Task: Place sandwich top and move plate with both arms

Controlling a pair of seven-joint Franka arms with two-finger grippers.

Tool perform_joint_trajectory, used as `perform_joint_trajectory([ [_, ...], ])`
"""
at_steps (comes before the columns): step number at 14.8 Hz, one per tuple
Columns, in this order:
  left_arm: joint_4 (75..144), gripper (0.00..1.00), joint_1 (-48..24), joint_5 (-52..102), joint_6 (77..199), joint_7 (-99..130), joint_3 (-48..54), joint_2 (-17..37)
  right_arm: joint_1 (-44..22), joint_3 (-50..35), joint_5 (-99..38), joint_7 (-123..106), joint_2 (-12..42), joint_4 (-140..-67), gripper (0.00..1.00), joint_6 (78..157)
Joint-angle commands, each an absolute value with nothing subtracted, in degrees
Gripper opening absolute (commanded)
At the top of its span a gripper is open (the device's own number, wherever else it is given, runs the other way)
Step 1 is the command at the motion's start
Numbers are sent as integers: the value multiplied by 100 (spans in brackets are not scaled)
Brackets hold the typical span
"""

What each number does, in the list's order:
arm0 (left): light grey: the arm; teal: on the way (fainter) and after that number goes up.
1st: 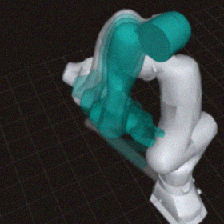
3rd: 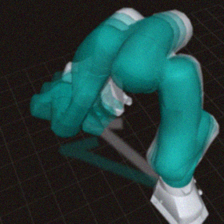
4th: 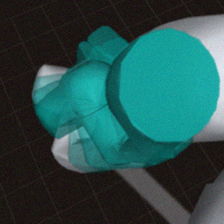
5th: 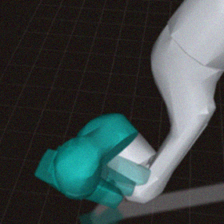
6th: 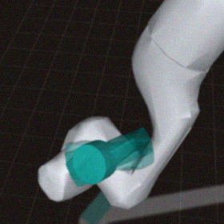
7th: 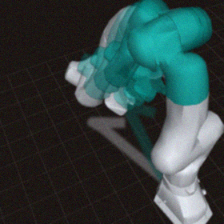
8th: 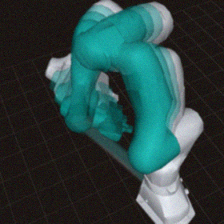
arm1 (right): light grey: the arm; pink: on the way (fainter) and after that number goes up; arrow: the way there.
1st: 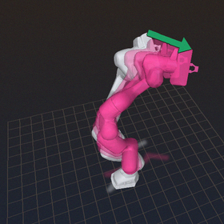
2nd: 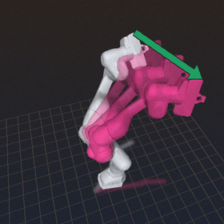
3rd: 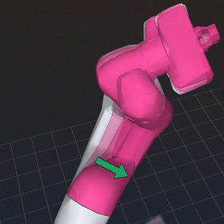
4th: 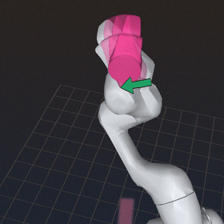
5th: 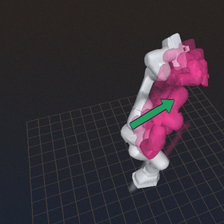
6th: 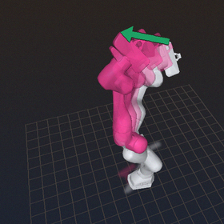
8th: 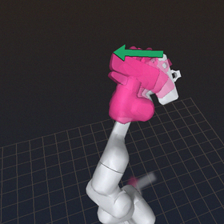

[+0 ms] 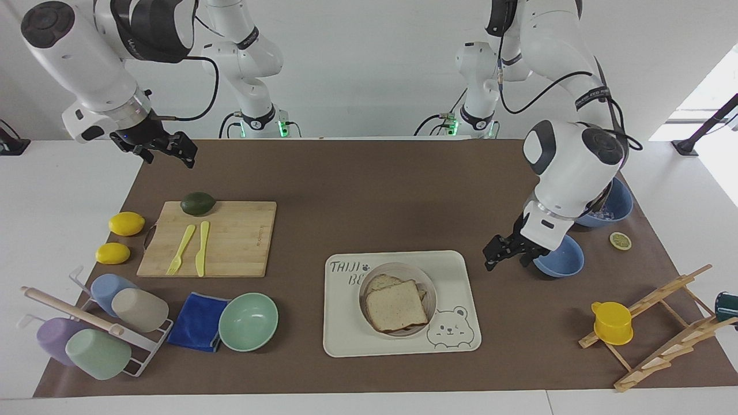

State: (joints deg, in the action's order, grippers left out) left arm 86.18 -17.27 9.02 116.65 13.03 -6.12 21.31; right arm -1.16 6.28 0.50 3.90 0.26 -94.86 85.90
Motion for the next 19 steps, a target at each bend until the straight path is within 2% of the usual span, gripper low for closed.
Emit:
perform_joint_trajectory([
  [1, 8771, 100, -1723, 476, 11278, 1266, -633, 1794, -88, 615, -62, 360, -70, -9571, 100, 8657],
  [8, 8807, 100, -1688, 308, 9504, 1266, -747, 661, -88, 615, -62, 360, -79, -9571, 100, 8657],
  [12, 8859, 100, -1661, 62, 8746, 1231, -729, 221, -88, 615, -53, 360, -79, -9571, 100, 8657],
  [15, 9183, 100, -1398, 53, 8692, 1126, -520, -113, -88, 615, -53, 360, -79, -9571, 100, 8657],
  [18, 9377, 100, -635, 62, 8684, 1063, 305, -228, -88, 615, -62, 360, -70, -9571, 100, 8657],
  [19, 9508, 100, -615, 62, 8753, 1055, 360, -289, -88, 615, -53, 360, -70, -9571, 100, 8657],
])
